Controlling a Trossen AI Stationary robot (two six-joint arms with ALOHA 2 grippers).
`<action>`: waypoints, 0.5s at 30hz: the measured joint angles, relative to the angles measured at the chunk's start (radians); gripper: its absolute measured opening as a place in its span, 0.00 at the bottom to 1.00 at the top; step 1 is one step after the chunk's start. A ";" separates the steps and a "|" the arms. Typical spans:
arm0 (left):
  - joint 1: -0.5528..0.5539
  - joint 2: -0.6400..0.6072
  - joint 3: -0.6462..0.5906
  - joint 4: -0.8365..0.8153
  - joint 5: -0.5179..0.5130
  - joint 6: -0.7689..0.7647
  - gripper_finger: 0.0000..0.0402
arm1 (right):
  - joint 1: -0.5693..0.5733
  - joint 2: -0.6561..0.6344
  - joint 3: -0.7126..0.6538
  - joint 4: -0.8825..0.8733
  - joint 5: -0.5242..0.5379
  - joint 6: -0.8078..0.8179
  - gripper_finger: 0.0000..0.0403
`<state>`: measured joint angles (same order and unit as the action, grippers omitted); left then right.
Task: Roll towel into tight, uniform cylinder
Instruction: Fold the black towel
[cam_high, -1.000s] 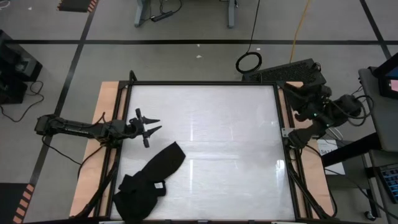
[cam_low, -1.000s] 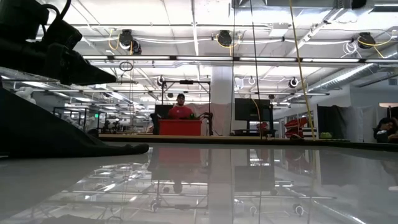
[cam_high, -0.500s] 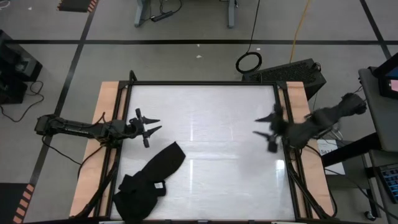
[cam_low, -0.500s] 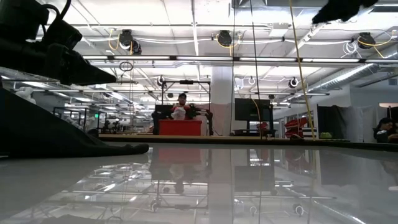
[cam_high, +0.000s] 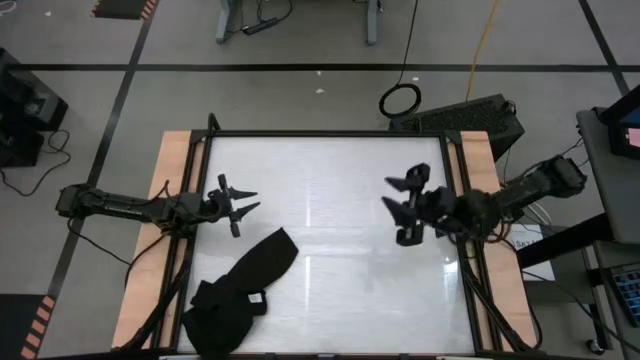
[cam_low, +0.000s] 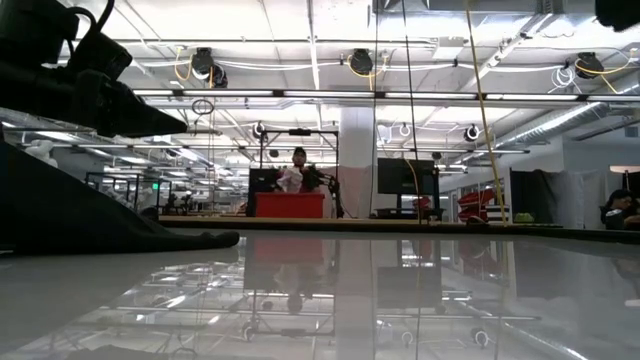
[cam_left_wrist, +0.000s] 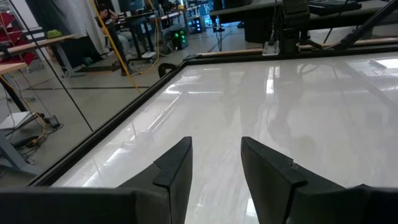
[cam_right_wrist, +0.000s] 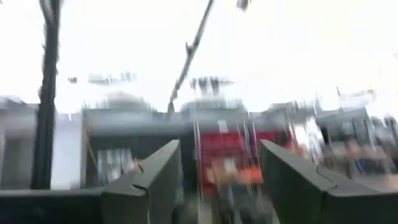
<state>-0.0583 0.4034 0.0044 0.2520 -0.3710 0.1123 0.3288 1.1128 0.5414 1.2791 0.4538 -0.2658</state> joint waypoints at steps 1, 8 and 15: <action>0.000 0.000 0.000 0.000 0.000 0.000 0.36 | -0.011 0.006 0.035 0.009 -0.040 -0.008 0.52; 0.000 0.000 0.000 0.000 0.000 0.000 0.36 | -0.056 0.008 0.376 -0.466 -0.153 -0.020 0.52; 0.000 0.000 0.000 0.000 0.000 0.000 0.36 | -0.075 0.078 0.797 -1.353 -0.172 -0.015 0.52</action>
<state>-0.0582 0.4034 0.0047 0.2520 -0.3710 0.1123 0.2535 1.1911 1.3382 -0.0736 0.2821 -0.2805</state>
